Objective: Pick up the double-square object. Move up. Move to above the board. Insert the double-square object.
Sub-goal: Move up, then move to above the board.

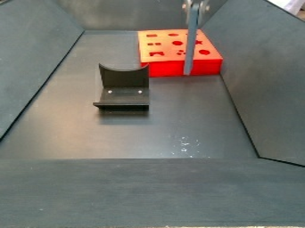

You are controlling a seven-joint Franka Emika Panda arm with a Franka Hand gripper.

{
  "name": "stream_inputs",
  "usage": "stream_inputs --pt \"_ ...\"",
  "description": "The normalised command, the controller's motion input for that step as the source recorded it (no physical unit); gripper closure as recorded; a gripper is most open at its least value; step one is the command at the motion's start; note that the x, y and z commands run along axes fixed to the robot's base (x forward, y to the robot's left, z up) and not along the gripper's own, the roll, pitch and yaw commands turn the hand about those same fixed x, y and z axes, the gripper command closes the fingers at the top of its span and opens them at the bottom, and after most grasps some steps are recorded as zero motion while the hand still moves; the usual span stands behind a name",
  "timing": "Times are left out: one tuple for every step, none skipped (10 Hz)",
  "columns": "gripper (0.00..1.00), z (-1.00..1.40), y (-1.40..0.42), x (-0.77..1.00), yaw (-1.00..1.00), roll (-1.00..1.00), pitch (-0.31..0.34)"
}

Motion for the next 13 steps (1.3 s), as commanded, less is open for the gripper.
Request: stream_inputs --pt "1.00 0.22 0.01 0.00 -0.03 0.01 0.077" --pt "1.00 1.00 -0.33 0.13 0.19 -0.11 -0.020" --pt "1.00 1.00 -0.33 0.13 0.19 -0.11 -0.005" --pt "1.00 1.00 -0.30 0.11 0.16 -0.08 0.023" --pt "1.00 1.00 -0.26 0.09 0.10 -0.09 0.043" --pt "1.00 1.00 -0.23 0.09 0.06 -0.08 0.062" --pt "1.00 1.00 -0.22 0.08 0.05 -0.08 0.072" --pt "1.00 1.00 -0.18 0.07 0.03 -0.06 0.084" --pt "1.00 1.00 -0.16 0.06 0.03 -0.05 0.088" --pt "1.00 0.83 -0.11 0.04 0.03 -0.04 0.088" --pt "1.00 0.62 -0.07 0.02 0.03 -0.04 0.084" --pt "1.00 0.46 -0.05 0.02 0.03 -0.04 0.082" --pt "1.00 0.35 -0.04 0.01 0.03 -0.04 0.081"
